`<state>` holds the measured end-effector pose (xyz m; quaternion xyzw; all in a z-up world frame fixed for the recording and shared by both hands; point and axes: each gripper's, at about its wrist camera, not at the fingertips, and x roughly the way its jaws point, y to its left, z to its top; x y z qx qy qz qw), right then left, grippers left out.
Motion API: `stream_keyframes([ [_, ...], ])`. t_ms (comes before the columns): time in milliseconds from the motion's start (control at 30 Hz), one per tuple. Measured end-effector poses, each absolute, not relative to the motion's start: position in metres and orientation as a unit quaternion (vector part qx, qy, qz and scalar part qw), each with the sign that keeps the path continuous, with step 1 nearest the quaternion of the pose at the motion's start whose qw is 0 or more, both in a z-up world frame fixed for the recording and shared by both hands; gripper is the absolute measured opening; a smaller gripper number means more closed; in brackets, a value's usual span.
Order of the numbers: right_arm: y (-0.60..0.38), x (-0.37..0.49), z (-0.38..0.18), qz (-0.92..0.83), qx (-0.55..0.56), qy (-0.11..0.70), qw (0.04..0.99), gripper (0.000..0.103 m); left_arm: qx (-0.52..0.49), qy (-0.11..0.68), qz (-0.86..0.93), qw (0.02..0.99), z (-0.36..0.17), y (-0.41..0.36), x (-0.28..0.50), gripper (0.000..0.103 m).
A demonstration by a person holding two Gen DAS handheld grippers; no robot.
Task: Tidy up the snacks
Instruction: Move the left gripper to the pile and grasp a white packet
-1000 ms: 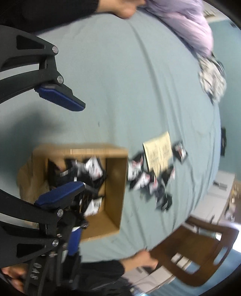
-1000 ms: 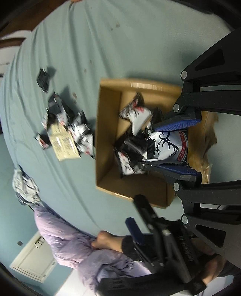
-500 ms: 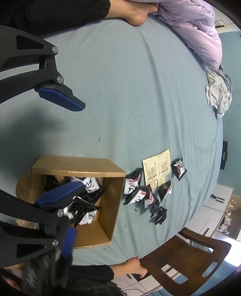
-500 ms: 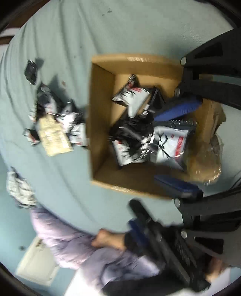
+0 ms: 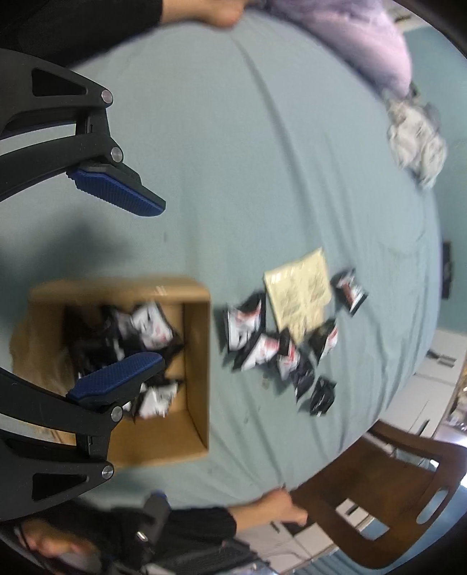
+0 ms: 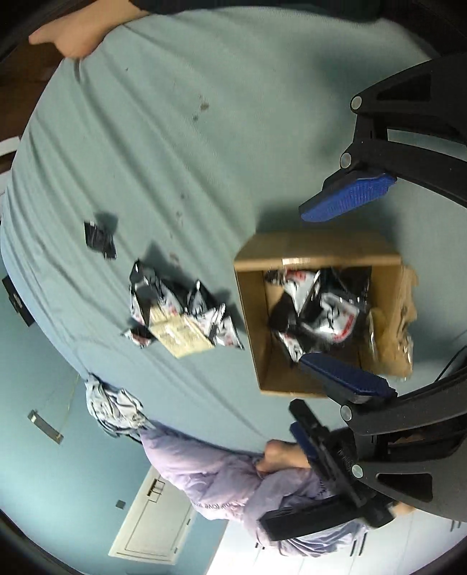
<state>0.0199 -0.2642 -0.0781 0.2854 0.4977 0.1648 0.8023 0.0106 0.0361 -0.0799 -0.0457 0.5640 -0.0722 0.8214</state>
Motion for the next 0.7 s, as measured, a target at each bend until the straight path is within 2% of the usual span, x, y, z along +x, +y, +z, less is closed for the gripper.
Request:
stream_keyframes([
  [367,-0.263,0.023,-0.079,0.179,0.266,0.481,0.816,0.075,-0.051,0.596,-0.113,0.793,-0.083,-0.006,0.091,0.079],
  [533,-0.278,0.026,-0.085,0.181,0.293,0.469,0.813,0.075,0.046,0.617,-0.113,0.777,-0.105,-0.049,0.119,0.079],
  [700,-0.290,0.030,-0.095,0.171,0.305,0.467,0.812,0.075,0.082,0.642,-0.122,0.752,-0.134,-0.076,0.139,0.079],
])
